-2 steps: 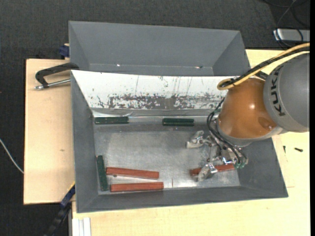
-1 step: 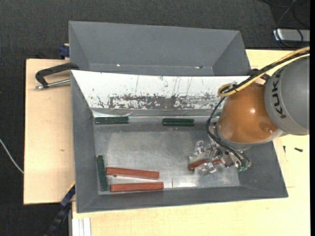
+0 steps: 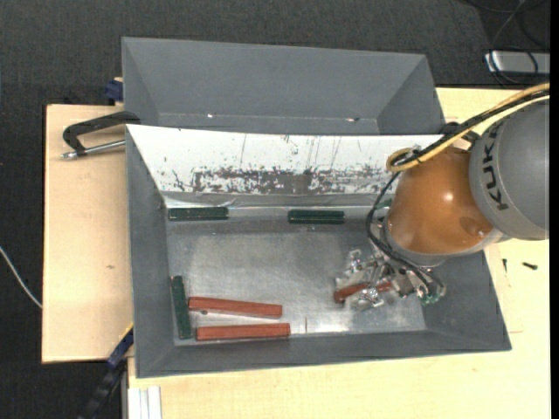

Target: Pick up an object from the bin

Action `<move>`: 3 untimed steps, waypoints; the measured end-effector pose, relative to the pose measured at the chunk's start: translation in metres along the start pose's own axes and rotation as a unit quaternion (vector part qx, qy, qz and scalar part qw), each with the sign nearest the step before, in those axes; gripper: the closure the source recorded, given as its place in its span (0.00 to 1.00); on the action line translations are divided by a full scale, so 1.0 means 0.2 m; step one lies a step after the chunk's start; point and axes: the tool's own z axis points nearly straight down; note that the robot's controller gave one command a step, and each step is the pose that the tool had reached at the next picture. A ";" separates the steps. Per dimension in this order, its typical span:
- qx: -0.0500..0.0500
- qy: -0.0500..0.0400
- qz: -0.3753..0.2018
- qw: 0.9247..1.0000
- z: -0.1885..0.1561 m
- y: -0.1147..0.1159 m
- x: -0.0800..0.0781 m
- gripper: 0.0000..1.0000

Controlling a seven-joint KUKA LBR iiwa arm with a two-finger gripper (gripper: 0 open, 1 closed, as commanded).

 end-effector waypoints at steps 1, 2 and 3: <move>-0.001 0.002 0.000 1.000 -0.02 0.00 0.01 1.00; -0.001 0.003 0.000 1.000 -0.12 0.01 0.01 1.00; 0.000 -0.002 0.000 1.000 -0.18 0.00 0.00 1.00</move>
Offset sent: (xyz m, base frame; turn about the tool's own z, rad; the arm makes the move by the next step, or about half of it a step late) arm 0.0001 -0.0002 0.0362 0.0000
